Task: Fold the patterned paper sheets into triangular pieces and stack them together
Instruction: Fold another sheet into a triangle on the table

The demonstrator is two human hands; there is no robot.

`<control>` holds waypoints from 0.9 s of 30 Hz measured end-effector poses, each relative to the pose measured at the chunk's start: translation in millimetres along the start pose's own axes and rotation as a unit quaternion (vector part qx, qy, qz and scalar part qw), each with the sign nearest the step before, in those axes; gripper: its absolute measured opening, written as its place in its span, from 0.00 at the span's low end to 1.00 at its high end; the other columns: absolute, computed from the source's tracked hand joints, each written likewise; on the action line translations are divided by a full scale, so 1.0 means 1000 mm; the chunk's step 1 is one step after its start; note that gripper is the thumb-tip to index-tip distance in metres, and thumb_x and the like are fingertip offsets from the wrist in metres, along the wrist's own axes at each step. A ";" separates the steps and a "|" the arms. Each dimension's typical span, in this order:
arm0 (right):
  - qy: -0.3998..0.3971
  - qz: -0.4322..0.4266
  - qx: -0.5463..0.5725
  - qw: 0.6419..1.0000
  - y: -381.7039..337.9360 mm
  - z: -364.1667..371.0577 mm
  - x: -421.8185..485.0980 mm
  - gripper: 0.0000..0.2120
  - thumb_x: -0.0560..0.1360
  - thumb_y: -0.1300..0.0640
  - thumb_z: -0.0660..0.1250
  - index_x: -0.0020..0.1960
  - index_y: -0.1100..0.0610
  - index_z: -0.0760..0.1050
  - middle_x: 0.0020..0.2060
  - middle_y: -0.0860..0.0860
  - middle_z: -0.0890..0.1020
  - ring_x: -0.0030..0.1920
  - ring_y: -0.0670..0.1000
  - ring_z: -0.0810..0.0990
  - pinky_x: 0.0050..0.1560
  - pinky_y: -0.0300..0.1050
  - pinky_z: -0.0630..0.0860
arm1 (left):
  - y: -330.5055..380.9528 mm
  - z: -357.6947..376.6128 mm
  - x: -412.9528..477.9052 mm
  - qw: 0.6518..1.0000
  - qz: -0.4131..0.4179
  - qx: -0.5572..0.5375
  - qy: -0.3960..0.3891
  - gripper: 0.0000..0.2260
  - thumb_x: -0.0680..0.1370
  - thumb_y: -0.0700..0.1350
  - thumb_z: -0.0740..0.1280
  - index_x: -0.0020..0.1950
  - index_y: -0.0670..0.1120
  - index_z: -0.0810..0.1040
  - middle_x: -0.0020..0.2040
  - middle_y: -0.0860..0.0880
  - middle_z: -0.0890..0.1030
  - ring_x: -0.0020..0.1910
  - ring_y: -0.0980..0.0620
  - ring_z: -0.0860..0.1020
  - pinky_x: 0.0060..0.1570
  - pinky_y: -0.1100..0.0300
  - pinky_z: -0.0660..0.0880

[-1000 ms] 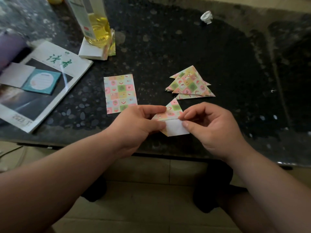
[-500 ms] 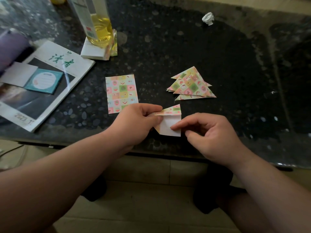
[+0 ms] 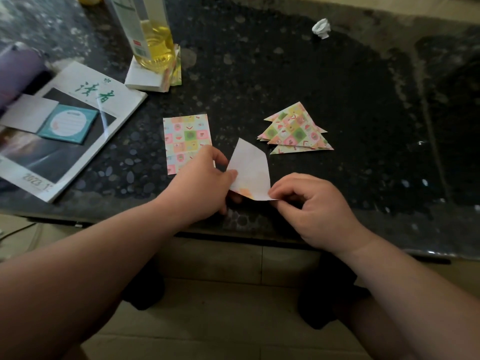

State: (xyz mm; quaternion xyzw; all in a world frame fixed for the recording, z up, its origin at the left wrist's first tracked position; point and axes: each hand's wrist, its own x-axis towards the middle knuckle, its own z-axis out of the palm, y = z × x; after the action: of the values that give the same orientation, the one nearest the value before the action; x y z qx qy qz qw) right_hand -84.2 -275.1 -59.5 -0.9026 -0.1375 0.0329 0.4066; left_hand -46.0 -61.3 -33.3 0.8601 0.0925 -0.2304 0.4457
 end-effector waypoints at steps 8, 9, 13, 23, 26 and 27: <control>-0.035 -0.081 -0.068 0.994 0.004 0.010 0.001 0.04 0.72 0.64 0.75 0.44 0.57 0.83 0.46 0.47 0.84 0.50 0.49 0.79 0.52 0.48 0.77 | -0.020 -0.007 0.002 0.935 0.198 0.290 0.058 0.03 0.82 0.48 0.65 0.51 0.57 0.74 0.44 0.59 0.74 0.47 0.53 0.77 0.41 0.60 0.69; -0.036 -0.087 -0.070 0.993 0.004 0.011 0.001 0.04 0.72 0.65 0.75 0.44 0.57 0.83 0.47 0.47 0.84 0.50 0.50 0.79 0.52 0.48 0.77 | -0.021 -0.007 0.002 0.927 0.218 0.300 0.048 0.07 0.83 0.46 0.64 0.56 0.57 0.79 0.47 0.59 0.72 0.52 0.53 0.76 0.46 0.60 0.68; -0.036 -0.103 -0.066 0.992 0.002 0.014 0.004 0.05 0.70 0.64 0.75 0.40 0.56 0.80 0.48 0.48 0.84 0.51 0.51 0.79 0.52 0.49 0.77 | -0.027 -0.013 0.006 0.914 0.248 0.320 -0.035 0.15 0.83 0.42 0.62 0.65 0.56 0.81 0.57 0.58 0.73 0.62 0.54 0.70 0.64 0.58 0.68; -0.070 0.040 0.007 0.997 -0.008 0.014 0.013 0.06 0.73 0.61 0.76 0.43 0.52 0.82 0.43 0.43 0.84 0.47 0.43 0.82 0.46 0.36 0.77 | -0.049 -0.018 0.006 0.916 0.287 0.281 -0.006 0.07 0.78 0.54 0.71 0.55 0.59 0.85 0.54 0.62 0.73 0.58 0.56 0.69 0.65 0.52 0.68; -0.042 0.091 0.039 0.994 -0.012 0.015 0.017 0.08 0.74 0.59 0.77 0.47 0.48 0.81 0.40 0.42 0.83 0.43 0.39 0.81 0.42 0.29 0.73 | -0.047 -0.013 0.006 0.938 0.254 0.234 0.005 0.05 0.79 0.55 0.68 0.49 0.58 0.83 0.53 0.61 0.73 0.58 0.55 0.70 0.65 0.51 0.66; -0.034 0.114 0.053 0.992 -0.013 0.016 0.019 0.10 0.75 0.58 0.77 0.50 0.46 0.80 0.39 0.42 0.83 0.42 0.37 0.81 0.42 0.28 0.73 | -0.045 -0.012 0.006 0.944 0.233 0.232 0.003 0.05 0.80 0.56 0.68 0.48 0.58 0.82 0.54 0.61 0.73 0.59 0.55 0.69 0.64 0.53 0.64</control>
State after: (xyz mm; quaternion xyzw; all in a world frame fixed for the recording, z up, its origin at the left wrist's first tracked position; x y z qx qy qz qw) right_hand -71.7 -250.1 -59.5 -0.8880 -0.0458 0.1166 0.4425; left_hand -53.8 -25.1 -62.8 0.9377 -0.1652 -0.1329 0.2752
